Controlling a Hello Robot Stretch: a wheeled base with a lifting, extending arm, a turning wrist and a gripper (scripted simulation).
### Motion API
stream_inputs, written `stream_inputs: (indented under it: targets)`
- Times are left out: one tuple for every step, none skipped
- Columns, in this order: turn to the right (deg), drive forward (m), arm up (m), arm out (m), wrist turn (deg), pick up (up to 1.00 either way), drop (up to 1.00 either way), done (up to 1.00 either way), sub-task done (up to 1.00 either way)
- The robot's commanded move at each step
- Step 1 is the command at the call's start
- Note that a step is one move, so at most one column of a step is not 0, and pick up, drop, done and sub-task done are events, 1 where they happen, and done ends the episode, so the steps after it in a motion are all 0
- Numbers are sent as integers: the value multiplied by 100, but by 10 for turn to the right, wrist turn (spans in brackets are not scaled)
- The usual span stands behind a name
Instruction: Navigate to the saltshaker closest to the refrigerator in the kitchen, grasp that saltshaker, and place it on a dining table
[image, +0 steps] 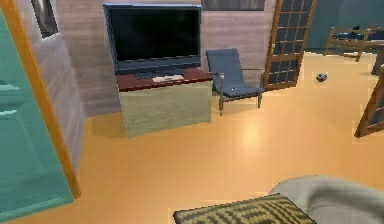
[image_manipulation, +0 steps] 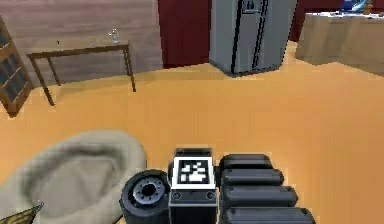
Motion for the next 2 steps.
stream_inputs:
  targets:
    - [-450,0,0,0,0,0,0,0,0]
    - [-360,0,0,0,0,0,0,0,0]
